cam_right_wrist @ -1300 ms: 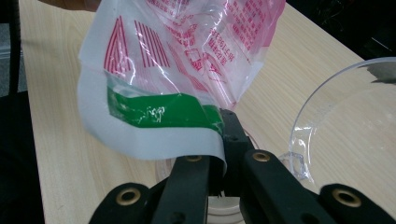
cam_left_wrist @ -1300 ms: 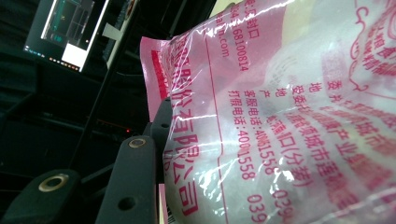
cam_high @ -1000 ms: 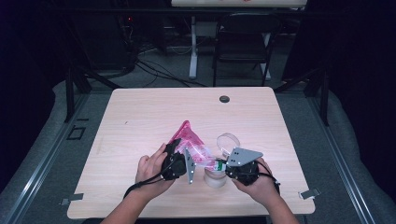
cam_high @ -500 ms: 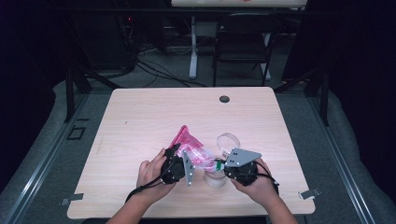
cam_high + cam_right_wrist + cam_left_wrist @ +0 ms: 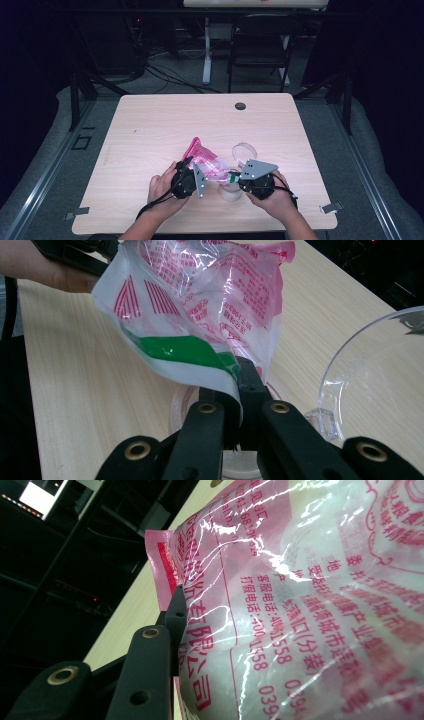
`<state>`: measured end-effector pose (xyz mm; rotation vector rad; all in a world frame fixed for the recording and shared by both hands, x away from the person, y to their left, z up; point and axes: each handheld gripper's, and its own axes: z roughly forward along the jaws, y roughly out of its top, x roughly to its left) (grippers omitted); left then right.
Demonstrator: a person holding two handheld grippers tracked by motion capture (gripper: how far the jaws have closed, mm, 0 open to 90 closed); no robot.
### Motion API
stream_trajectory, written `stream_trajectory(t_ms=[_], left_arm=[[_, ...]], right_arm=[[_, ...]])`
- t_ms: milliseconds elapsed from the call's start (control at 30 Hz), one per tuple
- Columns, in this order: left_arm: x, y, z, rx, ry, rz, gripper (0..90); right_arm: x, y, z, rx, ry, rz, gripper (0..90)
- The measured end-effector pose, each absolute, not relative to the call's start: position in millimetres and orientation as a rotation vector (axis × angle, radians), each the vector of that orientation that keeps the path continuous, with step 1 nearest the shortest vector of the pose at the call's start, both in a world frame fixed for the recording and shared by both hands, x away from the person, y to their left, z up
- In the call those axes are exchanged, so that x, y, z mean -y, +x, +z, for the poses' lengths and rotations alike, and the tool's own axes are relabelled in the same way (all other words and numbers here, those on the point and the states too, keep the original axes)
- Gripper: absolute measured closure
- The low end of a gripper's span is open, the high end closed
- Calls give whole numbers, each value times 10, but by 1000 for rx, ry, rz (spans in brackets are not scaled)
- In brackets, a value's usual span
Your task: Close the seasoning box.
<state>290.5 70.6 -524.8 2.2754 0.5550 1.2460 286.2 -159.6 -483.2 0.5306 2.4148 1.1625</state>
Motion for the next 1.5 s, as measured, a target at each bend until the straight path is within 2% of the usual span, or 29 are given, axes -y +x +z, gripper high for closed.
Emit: stream_trajectory(t_ms=[300,500,733,1100,1400,1500], left_arm=[[-779,2960,-5394,-660,2259,1074,625],[-787,2964,-5478,-700,2261,1011,625],[-824,3004,-5559,-734,2268,880,597],[-859,2951,-5622,-685,2284,802,435],[-917,2842,-5589,-690,2274,746,407],[-935,2838,-5597,-704,2261,720,426]], right_arm=[[1480,2845,-4838,-2394,510,1135,900],[1433,2854,-4839,-2392,501,1139,900],[1378,2875,-4837,-2399,483,1138,900],[1305,2884,-4818,-2405,452,1107,900],[1230,2917,-4802,-2408,433,1124,900],[1201,2931,-4801,-2419,424,1128,900]])
